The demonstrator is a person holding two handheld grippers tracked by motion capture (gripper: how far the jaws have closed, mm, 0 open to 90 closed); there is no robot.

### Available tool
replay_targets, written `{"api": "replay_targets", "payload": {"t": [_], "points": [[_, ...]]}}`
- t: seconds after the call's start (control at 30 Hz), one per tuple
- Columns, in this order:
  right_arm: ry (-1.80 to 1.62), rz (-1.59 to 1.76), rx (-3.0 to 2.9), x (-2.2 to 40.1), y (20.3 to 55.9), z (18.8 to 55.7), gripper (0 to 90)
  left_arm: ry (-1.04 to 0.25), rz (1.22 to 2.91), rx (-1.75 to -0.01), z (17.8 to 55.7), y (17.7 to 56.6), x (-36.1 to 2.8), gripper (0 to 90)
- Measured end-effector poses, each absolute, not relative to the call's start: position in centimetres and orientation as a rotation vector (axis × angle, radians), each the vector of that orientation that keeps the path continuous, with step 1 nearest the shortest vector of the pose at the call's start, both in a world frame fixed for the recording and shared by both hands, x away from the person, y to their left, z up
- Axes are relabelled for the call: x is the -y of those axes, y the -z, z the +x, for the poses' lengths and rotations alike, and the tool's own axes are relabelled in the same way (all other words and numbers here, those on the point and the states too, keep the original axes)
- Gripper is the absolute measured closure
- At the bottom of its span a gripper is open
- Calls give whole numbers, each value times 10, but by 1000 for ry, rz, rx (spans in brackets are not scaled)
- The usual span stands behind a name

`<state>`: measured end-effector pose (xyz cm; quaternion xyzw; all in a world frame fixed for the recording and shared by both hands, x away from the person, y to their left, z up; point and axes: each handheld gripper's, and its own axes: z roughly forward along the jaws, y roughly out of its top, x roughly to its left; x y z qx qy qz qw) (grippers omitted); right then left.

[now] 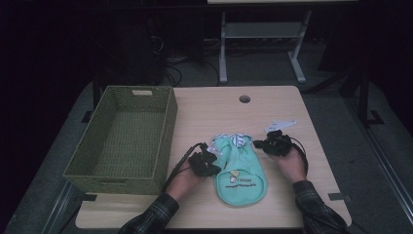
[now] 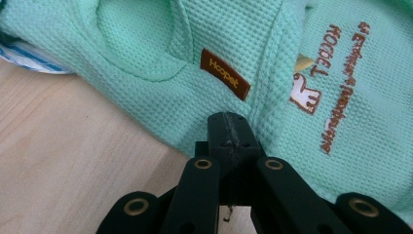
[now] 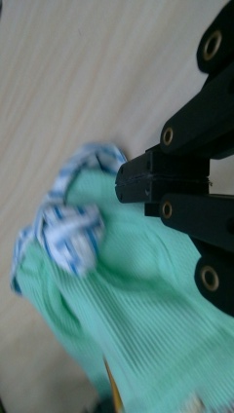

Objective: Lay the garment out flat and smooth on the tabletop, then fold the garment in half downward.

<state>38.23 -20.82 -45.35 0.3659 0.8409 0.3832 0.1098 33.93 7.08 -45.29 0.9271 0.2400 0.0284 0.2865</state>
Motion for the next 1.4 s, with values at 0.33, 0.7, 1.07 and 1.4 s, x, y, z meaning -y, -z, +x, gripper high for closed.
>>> {"api": "replay_targets", "payload": {"t": [0.33,0.7,1.07,1.4], "points": [[-1101,1033,-2573,205,458,339,898,-82,2483,-635,339,453,-71,898],[-1048,1030,-2612,205,466,331,898,-79,2503,-626,334,451,-67,897],[-1009,1023,-2583,209,466,339,899,10,2511,-569,314,451,-53,897],[-1013,1035,-2566,209,466,346,899,54,2509,-505,302,452,-39,897]]}}
